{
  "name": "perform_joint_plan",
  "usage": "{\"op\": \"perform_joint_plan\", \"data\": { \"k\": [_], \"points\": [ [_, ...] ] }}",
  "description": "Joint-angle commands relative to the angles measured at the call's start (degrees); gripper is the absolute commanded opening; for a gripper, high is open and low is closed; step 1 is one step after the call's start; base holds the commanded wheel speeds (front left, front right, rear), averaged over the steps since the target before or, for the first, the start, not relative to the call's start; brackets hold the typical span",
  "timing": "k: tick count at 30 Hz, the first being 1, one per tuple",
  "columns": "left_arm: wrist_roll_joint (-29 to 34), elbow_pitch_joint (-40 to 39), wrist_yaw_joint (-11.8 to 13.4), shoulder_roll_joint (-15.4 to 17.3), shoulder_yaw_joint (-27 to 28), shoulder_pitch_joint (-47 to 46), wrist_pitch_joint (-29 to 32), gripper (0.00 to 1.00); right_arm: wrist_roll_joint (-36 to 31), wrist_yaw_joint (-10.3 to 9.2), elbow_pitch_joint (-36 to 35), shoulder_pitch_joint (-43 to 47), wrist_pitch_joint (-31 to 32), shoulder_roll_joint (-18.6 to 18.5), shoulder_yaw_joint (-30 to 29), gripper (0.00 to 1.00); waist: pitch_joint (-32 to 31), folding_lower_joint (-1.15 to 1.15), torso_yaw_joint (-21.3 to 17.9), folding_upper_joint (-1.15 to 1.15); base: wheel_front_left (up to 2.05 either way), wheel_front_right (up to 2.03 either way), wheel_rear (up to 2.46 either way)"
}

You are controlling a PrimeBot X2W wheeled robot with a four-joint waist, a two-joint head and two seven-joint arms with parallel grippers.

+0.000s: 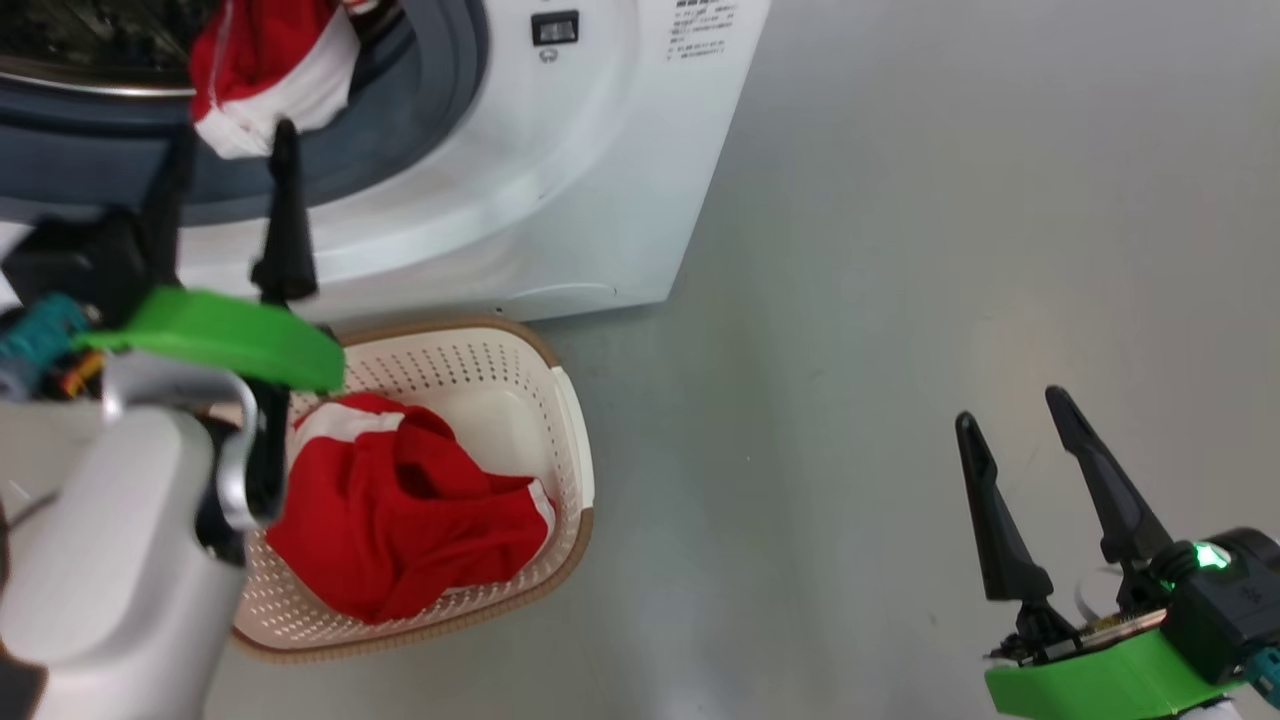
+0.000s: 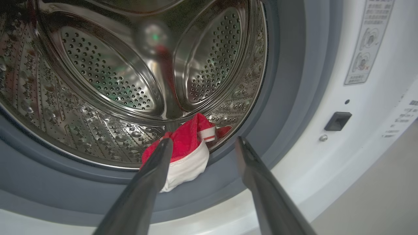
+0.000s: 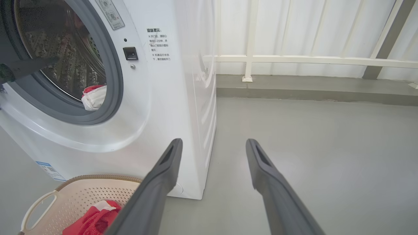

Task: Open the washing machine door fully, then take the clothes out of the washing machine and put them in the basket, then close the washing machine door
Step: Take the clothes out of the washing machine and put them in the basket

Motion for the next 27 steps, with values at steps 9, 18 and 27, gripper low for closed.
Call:
{"op": "perform_joint_plan", "data": {
  "k": [9, 18, 27],
  "points": [
    [-3.50, 6.19, -1.91, 2.70, 5.43, -10.97, 1.22, 1.00, 0.02, 0.29, -0.93, -3.47, -0.78, -0.84, 2.39, 1.00, 5.31, 0.00, -1.18, 0.00, 0.00, 0.00, 0.00],
    [-4.80, 15.58, -4.98, 3.73, 5.01, -18.96, 4.57, 1.00, 0.38, 0.29, 0.47, -5.72, -1.28, -0.84, 4.23, 1.00, 8.35, 0.00, -3.16, 0.00, 0.00, 0.00, 0.00],
    [-4.82, 25.67, -6.77, 5.74, 2.88, -25.95, 13.19, 1.00, 0.53, 0.29, 1.50, -6.35, -1.72, -0.84, 5.43, 1.00, 9.42, 0.00, -5.05, 0.00, 0.00, 0.00, 0.00]
  ]
}}
